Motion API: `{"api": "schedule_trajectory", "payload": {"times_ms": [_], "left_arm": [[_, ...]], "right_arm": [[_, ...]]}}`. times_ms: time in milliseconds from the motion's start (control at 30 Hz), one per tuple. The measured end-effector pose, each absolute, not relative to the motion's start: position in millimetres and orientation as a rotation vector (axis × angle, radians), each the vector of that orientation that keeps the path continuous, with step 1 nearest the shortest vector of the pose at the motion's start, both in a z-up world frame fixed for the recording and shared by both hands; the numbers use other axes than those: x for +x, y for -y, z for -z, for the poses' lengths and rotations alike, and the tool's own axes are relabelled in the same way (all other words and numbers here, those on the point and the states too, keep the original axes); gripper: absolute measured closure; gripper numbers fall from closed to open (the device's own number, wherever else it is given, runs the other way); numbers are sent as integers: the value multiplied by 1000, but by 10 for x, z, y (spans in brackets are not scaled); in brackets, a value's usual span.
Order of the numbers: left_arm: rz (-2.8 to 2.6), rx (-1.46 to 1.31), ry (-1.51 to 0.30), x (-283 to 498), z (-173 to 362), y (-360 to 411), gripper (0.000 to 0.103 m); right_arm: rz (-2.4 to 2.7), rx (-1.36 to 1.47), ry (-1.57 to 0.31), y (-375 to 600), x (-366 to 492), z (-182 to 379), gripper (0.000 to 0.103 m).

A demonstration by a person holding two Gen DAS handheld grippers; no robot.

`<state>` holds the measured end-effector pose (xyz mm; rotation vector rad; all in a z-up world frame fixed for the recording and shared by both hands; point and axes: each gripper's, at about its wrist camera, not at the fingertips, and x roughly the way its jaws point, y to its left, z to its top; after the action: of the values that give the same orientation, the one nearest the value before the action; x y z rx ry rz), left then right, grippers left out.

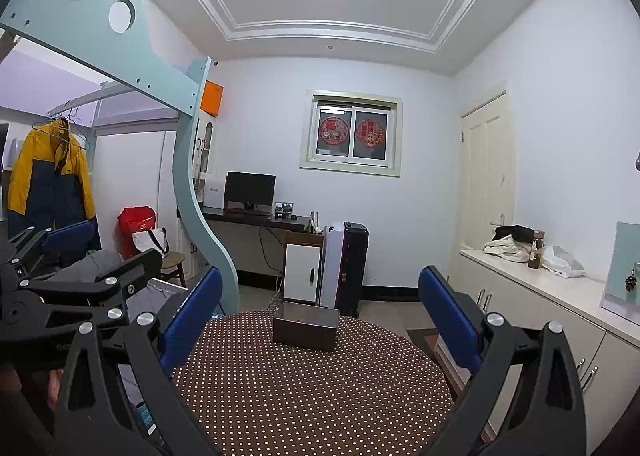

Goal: Organize jewelry

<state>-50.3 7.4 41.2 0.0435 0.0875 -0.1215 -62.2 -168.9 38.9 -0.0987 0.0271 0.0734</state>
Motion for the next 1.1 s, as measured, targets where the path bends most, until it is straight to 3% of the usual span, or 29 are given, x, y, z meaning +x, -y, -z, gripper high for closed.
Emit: {"api": "schedule_trajectory", "payload": {"times_ms": [1100], "left_arm": [[144, 36, -125, -167, -304, -76, 7]], "right_arm": [[-52, -86, -86, 1604, -381, -335, 8]]}}
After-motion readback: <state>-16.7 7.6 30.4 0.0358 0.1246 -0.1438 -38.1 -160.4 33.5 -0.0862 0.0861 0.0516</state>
